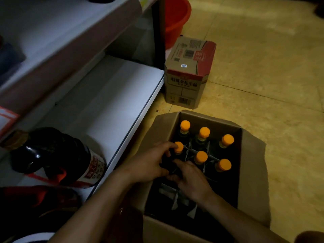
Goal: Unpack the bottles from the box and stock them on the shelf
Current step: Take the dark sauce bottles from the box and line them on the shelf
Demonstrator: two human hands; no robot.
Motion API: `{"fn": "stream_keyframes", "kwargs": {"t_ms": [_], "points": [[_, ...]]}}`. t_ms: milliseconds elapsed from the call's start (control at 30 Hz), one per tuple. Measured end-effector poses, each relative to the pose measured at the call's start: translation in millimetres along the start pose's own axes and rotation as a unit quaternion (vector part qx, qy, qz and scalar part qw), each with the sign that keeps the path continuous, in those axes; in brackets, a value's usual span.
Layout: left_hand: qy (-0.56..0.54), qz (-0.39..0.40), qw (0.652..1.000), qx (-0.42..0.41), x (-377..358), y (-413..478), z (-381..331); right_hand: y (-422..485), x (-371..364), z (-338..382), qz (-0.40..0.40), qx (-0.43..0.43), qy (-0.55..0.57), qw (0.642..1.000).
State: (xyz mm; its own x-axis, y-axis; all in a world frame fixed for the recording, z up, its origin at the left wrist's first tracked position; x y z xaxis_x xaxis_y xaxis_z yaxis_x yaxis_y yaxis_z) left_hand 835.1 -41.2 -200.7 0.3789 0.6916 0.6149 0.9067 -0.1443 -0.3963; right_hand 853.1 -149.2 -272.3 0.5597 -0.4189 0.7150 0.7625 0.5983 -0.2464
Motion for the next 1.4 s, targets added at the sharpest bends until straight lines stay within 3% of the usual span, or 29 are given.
{"fn": "stream_keyframes", "kwargs": {"t_ms": [167,367,567,733,1000,1200,1300,1400], "points": [[0.005,0.030,0.999,-0.011,-1,-2,3,-13,19,10,-0.020,-0.011,0.012,1.000],[-0.051,0.034,0.997,-0.045,-1,-7,-6,-40,102,60,-0.137,0.025,0.104,0.985],[-0.139,0.035,0.989,-0.038,-3,-4,-24,-57,170,78,-0.259,0.032,0.248,0.933],[-0.201,0.036,0.979,-0.020,-5,6,-37,-58,193,86,-0.295,0.058,0.346,0.889],[-0.252,0.111,0.961,-0.030,-20,4,-52,-62,207,75,-0.311,0.097,0.425,0.844],[-0.280,0.128,0.951,-0.040,-33,7,-59,-42,194,65,-0.227,0.100,0.549,0.798],[-0.301,0.094,0.948,-0.036,-36,14,-60,-34,193,69,-0.218,0.114,0.521,0.817],[-0.321,0.006,0.946,-0.033,-33,20,-57,-33,195,69,-0.222,0.092,0.415,0.878]]}}
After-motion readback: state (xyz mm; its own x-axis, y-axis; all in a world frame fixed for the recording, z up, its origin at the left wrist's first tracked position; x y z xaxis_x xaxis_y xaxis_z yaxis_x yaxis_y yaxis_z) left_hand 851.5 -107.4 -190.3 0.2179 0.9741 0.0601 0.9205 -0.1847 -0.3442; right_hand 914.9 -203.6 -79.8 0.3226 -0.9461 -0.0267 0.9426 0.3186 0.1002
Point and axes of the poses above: each hand's wrist, its own y-axis towards the middle knuckle, its own x-axis out of the back of the hand, z = x × y, the point moved 9 cm from there along y, towards the middle knuckle, and after that the axes turned 3 degrees about -z, right-handed, at the moved point
